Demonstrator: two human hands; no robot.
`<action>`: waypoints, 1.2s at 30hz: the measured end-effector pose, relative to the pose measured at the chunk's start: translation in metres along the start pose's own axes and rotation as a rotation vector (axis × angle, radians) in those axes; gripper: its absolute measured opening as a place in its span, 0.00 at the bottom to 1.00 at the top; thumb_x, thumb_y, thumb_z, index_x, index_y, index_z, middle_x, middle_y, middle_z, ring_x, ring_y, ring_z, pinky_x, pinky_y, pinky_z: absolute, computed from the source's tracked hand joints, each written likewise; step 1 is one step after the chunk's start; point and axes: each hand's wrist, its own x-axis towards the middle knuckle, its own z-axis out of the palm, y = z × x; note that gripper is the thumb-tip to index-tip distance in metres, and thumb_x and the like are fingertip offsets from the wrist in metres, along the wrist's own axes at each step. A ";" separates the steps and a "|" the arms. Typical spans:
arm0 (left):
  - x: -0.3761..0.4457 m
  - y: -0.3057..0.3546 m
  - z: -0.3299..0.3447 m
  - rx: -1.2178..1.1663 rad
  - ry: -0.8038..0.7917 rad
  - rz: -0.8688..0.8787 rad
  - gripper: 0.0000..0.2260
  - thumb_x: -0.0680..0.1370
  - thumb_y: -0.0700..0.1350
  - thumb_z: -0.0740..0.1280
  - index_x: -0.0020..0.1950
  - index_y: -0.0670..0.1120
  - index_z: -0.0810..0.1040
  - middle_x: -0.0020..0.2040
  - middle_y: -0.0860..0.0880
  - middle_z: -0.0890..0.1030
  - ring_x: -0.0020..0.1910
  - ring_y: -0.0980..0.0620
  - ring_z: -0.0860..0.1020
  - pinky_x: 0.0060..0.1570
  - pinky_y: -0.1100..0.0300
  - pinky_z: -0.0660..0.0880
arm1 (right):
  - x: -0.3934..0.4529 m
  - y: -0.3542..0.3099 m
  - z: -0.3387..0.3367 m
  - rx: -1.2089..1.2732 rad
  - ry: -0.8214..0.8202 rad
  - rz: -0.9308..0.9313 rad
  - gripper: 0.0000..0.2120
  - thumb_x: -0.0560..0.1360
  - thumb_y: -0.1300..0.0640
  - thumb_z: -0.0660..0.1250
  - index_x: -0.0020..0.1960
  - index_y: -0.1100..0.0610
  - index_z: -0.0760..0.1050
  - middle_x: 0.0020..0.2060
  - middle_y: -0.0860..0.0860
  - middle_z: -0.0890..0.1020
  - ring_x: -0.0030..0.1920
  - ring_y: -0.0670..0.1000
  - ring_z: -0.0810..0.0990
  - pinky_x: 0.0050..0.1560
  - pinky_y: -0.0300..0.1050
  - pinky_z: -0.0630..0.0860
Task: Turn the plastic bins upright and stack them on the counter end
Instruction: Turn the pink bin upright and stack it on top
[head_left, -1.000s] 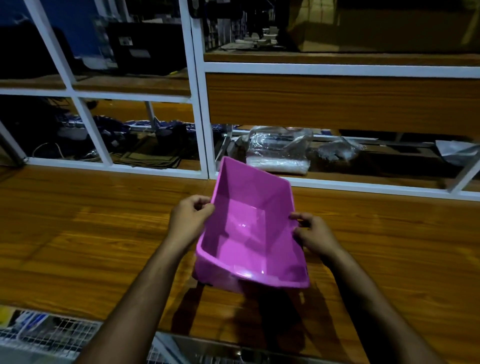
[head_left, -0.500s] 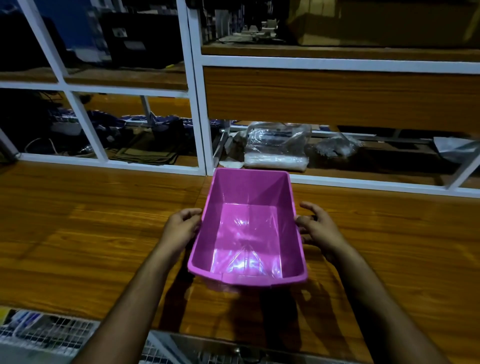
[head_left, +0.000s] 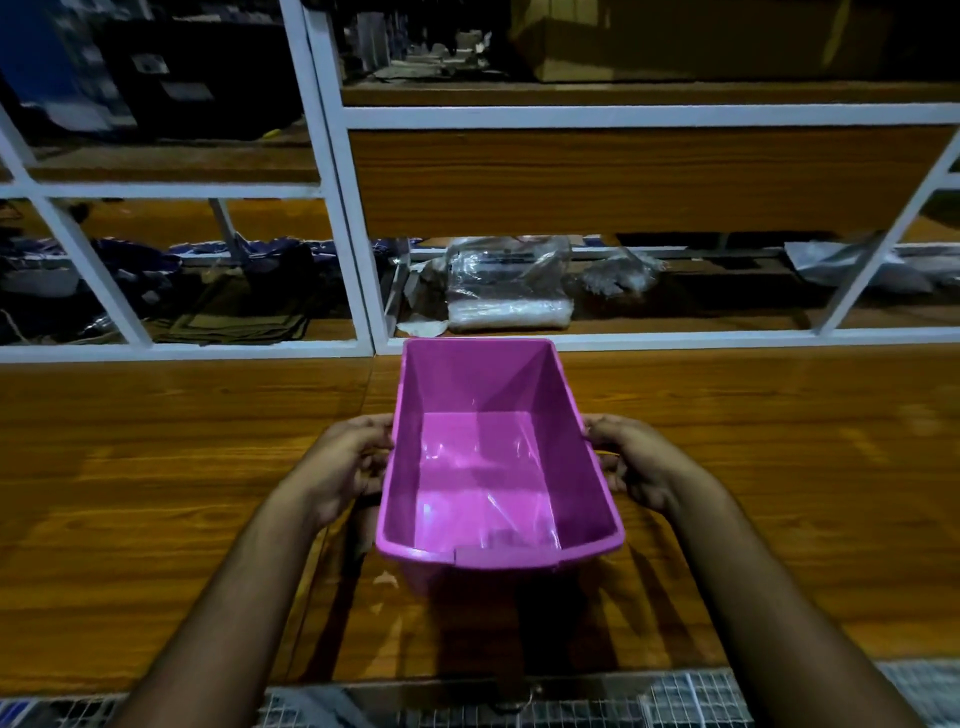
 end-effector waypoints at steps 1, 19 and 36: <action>0.000 0.000 0.001 -0.017 -0.030 -0.006 0.17 0.75 0.33 0.59 0.61 0.41 0.79 0.47 0.42 0.80 0.40 0.50 0.76 0.32 0.58 0.79 | -0.005 0.001 -0.002 0.017 0.021 0.004 0.12 0.79 0.63 0.59 0.59 0.58 0.78 0.42 0.55 0.82 0.26 0.45 0.79 0.21 0.37 0.75; -0.026 -0.008 0.155 0.063 -0.448 -0.033 0.19 0.73 0.32 0.63 0.62 0.44 0.79 0.51 0.40 0.74 0.47 0.44 0.69 0.36 0.55 0.81 | -0.173 0.046 -0.132 0.314 0.293 -0.169 0.13 0.76 0.65 0.59 0.55 0.56 0.79 0.40 0.53 0.82 0.29 0.46 0.78 0.27 0.37 0.77; -0.143 -0.113 0.604 0.255 -0.816 -0.068 0.16 0.74 0.31 0.59 0.57 0.39 0.80 0.44 0.41 0.81 0.28 0.56 0.78 0.25 0.67 0.75 | -0.469 0.126 -0.442 0.426 0.806 -0.316 0.11 0.76 0.65 0.62 0.49 0.53 0.80 0.37 0.50 0.82 0.34 0.48 0.78 0.36 0.41 0.75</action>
